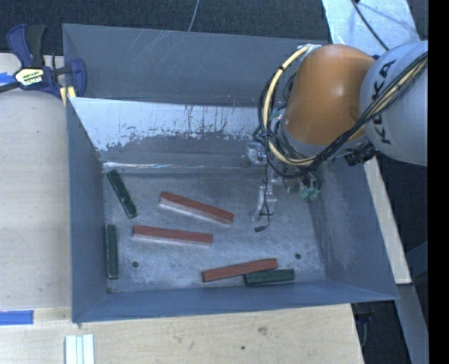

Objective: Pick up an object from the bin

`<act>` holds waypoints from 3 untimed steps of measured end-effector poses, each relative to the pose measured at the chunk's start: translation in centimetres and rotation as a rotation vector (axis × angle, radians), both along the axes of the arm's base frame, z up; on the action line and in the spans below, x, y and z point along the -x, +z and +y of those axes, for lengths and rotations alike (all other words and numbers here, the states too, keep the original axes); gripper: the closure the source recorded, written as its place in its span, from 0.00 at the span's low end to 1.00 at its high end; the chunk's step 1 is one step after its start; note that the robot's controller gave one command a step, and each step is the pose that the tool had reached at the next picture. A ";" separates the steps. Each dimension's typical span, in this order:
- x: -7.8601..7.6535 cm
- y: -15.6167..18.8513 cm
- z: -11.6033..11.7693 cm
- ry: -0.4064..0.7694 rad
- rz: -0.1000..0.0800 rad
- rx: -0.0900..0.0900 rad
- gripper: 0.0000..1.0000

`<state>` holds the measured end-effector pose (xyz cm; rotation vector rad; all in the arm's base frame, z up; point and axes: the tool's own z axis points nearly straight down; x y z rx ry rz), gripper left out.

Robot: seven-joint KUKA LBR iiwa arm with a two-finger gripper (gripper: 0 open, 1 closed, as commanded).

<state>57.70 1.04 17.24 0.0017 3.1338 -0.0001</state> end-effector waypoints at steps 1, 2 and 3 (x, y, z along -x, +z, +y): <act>2.0 -7.7 3.4 0.006 0.001 -0.001 0.00; -2.6 -9.9 3.8 0.006 0.002 -0.001 1.00; -2.6 -9.9 3.8 0.006 0.002 -0.001 1.00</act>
Offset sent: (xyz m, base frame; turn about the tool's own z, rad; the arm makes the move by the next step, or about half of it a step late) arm 0.0246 0.0378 -0.1001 -0.0065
